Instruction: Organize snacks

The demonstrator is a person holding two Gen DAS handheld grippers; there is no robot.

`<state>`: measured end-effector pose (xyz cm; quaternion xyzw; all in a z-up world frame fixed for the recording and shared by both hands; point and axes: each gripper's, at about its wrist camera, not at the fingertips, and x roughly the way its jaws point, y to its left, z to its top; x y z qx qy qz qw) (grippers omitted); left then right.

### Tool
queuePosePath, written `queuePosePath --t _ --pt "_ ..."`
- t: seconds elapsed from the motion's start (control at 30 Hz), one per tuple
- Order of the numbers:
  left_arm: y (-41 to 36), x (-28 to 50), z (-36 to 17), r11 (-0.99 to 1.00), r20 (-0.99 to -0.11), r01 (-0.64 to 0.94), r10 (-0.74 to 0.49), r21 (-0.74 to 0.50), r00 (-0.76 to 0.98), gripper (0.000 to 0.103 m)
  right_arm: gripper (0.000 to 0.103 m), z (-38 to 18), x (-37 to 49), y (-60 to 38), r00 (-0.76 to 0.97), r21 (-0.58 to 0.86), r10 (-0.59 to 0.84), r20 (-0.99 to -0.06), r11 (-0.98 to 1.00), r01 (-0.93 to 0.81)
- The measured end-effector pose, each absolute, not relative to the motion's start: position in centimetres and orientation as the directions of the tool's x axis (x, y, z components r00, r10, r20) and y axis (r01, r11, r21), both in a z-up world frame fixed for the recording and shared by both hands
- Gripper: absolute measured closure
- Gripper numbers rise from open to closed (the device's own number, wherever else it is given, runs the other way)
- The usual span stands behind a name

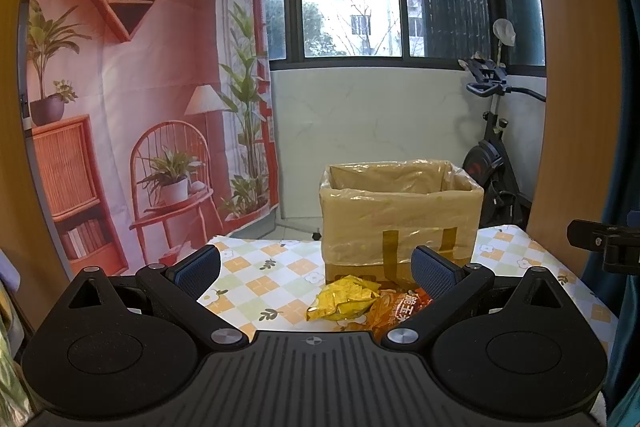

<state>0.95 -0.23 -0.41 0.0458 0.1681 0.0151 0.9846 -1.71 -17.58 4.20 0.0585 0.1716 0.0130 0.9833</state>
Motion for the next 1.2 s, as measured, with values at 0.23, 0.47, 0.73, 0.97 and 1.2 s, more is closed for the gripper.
queuePosePath --t 0.23,0.47,0.73,0.97,1.2 --pt "0.3 1.8 -0.5 0.997 -0.352 -0.028 0.051 0.070 0.935 0.000 0.000 3.8 -1.4 -17.5 0.941 0.142 0.063 -0.333 0.990 -0.016" --pt "1.7 4.7 -0.6 0.986 -0.312 -0.099 0.136 0.131 0.940 0.000 0.000 3.9 0.9 -17.5 0.953 0.088 0.035 -0.299 0.996 -0.009" --pt "2.8 8.8 -2.1 0.985 -0.321 -0.120 0.154 0.124 0.934 0.000 0.000 2.0 6.2 -17.8 0.954 0.122 0.049 -0.295 0.992 -0.013" --pt "3.0 11.8 -6.5 0.998 -0.421 -0.054 0.062 0.031 0.905 0.001 0.000 -1.4 8.6 -17.1 0.961 0.131 0.070 -0.266 0.991 -0.035" --pt "4.0 13.3 -11.9 0.999 -0.549 -0.021 -0.006 -0.043 0.836 0.002 0.001 -5.2 10.2 -14.9 0.945 0.113 0.119 -0.306 0.990 -0.088"
